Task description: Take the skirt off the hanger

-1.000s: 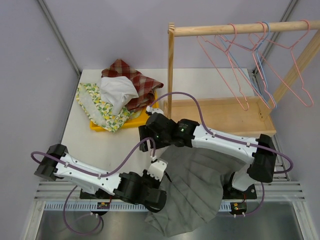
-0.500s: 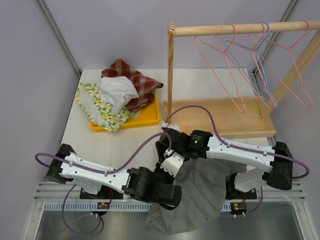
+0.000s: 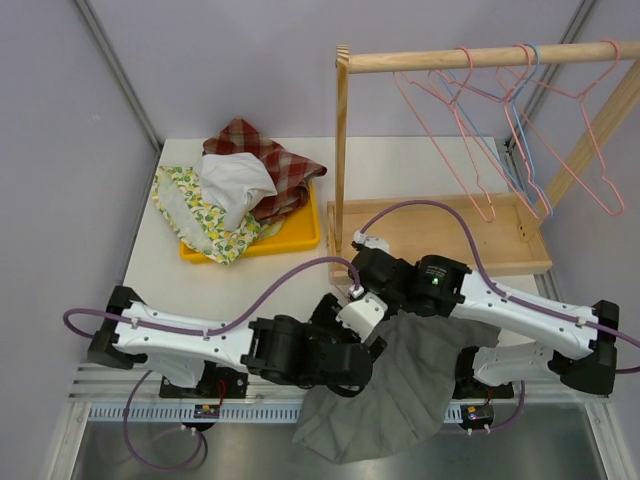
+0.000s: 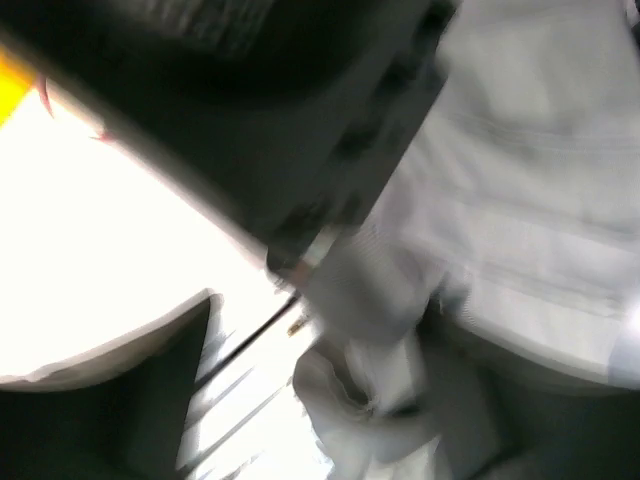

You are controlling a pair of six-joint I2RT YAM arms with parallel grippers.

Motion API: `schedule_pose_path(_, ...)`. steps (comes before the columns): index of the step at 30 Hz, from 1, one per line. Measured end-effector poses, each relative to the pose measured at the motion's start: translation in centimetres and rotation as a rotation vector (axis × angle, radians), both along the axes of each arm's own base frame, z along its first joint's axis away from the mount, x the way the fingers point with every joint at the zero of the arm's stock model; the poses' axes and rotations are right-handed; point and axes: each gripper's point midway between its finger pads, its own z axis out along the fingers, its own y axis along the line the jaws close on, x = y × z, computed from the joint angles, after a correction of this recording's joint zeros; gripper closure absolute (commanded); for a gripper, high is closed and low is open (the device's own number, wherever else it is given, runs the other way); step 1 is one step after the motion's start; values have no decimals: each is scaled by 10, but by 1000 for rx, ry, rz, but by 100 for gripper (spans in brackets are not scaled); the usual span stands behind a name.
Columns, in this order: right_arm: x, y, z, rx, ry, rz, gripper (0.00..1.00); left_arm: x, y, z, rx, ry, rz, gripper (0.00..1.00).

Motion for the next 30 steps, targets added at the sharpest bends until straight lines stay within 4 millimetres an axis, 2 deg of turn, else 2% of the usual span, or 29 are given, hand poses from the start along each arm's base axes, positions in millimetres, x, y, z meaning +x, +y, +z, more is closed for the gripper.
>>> schedule_pose_path(3,1,-7,25,56,-34,-19,100,16,15,25,-60,24,11,1)
schedule_pose_path(6,-8,-21,42,94,-59,-26,100,63,39,67,-216,19,149,1)
schedule_pose_path(8,-15,-31,47,104,-53,-29,100,97,62,103,-364,-13,251,1)
schedule_pose_path(9,-17,-35,49,106,-50,-32,100,106,71,115,-416,-25,280,1)
schedule_pose_path(11,-21,-43,48,98,-41,-36,100,122,86,132,-516,-46,327,1)
schedule_pose_path(12,-22,-45,48,92,-37,-38,100,129,91,135,-543,-50,347,1)
schedule_pose_path(14,-23,-47,46,82,-32,-43,100,140,87,130,-567,-37,359,2)
schedule_pose_path(17,-22,-46,45,74,-31,-44,100,146,63,109,-543,17,325,8)
schedule_pose_path(21,-22,-46,44,72,-33,-46,100,138,17,81,-526,137,205,12)
schedule_pose_path(23,-22,-46,45,75,-35,-46,100,131,0,69,-533,191,153,16)
schedule_pose_path(27,-21,-47,46,82,-40,-48,100,122,-14,53,-541,259,104,19)
schedule_pose_path(30,-21,-48,47,84,-43,-49,100,117,-18,49,-553,287,82,20)
